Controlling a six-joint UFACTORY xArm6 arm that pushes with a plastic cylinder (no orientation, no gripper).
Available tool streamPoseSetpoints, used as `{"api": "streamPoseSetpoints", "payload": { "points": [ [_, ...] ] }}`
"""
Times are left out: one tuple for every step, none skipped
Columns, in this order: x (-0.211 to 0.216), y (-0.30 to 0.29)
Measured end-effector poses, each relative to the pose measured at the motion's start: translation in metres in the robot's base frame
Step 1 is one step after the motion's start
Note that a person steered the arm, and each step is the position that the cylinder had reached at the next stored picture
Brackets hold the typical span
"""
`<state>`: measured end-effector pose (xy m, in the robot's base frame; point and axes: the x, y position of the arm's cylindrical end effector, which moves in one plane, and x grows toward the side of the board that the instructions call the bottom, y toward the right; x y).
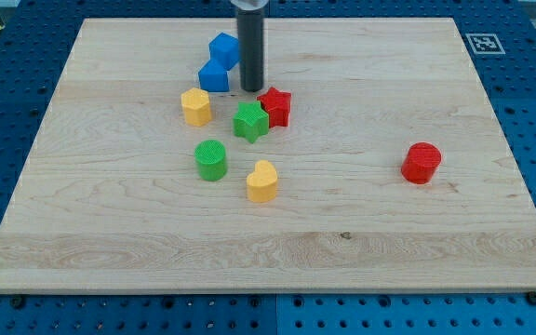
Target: Separate the red star from the green star
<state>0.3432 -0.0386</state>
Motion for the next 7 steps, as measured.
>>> {"api": "streamPoseSetpoints", "payload": {
  "points": [
    [0.003,-0.005],
    [0.02,-0.005],
    [0.039,0.004],
    [0.041,0.045],
    [0.041,0.09],
    [0.051,0.093],
    [0.068,0.09]
  ]
}}
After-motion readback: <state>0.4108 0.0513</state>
